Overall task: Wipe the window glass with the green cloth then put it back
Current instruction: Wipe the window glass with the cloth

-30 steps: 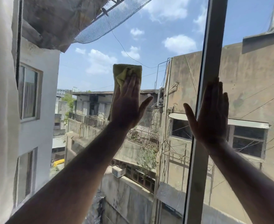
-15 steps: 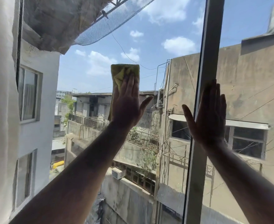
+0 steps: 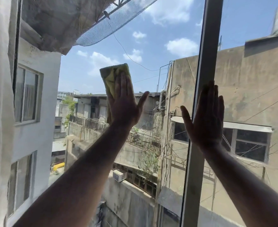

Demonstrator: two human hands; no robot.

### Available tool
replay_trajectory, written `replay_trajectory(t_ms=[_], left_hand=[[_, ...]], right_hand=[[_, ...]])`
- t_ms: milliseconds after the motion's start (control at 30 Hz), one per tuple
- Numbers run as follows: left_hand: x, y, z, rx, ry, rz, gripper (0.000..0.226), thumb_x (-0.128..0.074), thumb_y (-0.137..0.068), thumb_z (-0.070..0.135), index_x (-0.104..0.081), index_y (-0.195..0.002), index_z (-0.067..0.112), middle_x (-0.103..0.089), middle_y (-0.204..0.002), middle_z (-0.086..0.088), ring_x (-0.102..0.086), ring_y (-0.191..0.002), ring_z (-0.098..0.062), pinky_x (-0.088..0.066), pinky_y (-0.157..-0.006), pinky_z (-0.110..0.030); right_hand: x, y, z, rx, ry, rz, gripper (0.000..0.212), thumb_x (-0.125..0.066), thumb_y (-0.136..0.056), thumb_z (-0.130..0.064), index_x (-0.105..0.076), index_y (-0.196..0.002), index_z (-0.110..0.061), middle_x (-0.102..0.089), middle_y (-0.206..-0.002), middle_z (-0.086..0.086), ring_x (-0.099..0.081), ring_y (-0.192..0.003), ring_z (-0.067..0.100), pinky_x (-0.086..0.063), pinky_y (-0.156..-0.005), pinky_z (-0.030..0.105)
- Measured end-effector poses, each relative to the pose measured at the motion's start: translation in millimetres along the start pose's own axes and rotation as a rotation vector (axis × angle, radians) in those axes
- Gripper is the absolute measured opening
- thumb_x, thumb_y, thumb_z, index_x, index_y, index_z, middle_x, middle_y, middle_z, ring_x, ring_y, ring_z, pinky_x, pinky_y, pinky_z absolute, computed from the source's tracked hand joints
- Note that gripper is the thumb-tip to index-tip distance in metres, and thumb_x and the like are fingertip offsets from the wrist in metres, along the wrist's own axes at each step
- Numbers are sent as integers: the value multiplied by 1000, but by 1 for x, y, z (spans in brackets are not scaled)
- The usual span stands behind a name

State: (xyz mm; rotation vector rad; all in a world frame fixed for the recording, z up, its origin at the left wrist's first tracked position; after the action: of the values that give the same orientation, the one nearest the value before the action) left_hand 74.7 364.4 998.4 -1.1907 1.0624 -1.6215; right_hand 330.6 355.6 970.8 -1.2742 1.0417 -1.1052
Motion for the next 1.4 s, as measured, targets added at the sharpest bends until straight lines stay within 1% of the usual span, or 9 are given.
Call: replay_trajectory(t_ms=[100, 200, 333, 467, 600, 733, 833, 1067, 1400], left_hand=[[-21, 35, 56, -244, -29, -23, 94, -25, -101, 75, -11, -168, 9, -10, -179, -9, -7, -167, -25, -13, -133, -60], [-31, 72, 40, -442, -92, -39, 94, -28, -102, 77, -19, -167, 9, -19, -177, -9, -14, -166, -25, -20, -132, -59], [-20, 52, -27, -298, -157, -74, 92, -16, -102, 74, -9, -168, 11, -8, -179, -10, -7, -167, -27, -18, -133, -59], [-16, 11, 10, -128, -21, -37, 98, -7, -97, 79, -2, -168, 11, -1, -180, -8, -1, -167, -26, -7, -134, -62], [-24, 17, 62, -409, -35, -83, 99, -9, -97, 80, -5, -168, 11, -6, -179, -9, -5, -167, -27, -13, -132, -65], [-25, 73, 35, -601, -149, -139, 97, -18, -100, 80, -13, -168, 11, -12, -178, -8, -10, -166, -26, -18, -132, -61], [-22, 90, 26, -617, -175, -184, 96, -18, -100, 79, -15, -167, 11, -15, -178, -6, -11, -166, -25, -19, -132, -59], [-6, 2, 94, -510, -172, -142, 96, -17, -99, 81, -13, -168, 15, -12, -179, -2, -8, -167, -20, -14, -133, -55], [-28, 100, 34, -497, -155, -146, 90, -22, -104, 75, -18, -167, 11, -19, -178, -7, -14, -166, -24, -20, -132, -58]], right_hand=[[1, 0, 0, -5, -18, 2, 86, -29, -110, -61, -12, -168, 0, -10, -179, 20, -11, -168, 31, -15, -137, 50], [2, 1, 1, -11, -16, 12, 85, -29, -110, -61, -13, -168, -1, -11, -179, 20, -12, -168, 31, -15, -137, 49], [4, 0, -1, -7, -14, 16, 85, -29, -110, -62, -15, -168, -1, -13, -178, 20, -14, -167, 31, -16, -137, 49], [3, 1, -1, -12, -14, 14, 85, -22, -110, -62, -14, -168, -1, -12, -179, 19, -11, -168, 31, -13, -138, 49], [6, 1, -1, -7, -35, 59, 72, -20, -114, -48, -20, -167, 0, -19, -177, 20, -18, -166, 33, -21, -135, 53], [7, 1, -3, -20, -34, 52, 66, -26, -114, -41, -22, -167, -1, -20, -177, 19, -18, -166, 33, -22, -135, 53], [9, 1, -4, -18, -39, 61, 66, -30, -114, -40, -22, -167, 0, -20, -177, 20, -19, -166, 33, -23, -134, 54], [8, 1, -2, -19, -20, 35, 70, -23, -114, -45, -23, -166, 0, -19, -177, 20, -18, -166, 33, -21, -135, 53], [11, 0, -3, -30, -22, 27, 65, -33, -115, -38, -22, -167, 0, -18, -177, 19, -16, -167, 32, -20, -136, 52]])
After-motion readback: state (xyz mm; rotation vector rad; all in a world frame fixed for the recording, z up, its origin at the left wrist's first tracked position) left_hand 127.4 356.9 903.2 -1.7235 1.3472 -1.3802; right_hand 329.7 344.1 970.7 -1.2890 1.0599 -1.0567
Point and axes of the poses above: each hand's wrist, its own y-axis away from the middle knuckle, its own x-axis out of the back of the hand, z = x × y, the point moved 5 cm from there along -y, towards the middle knuckle
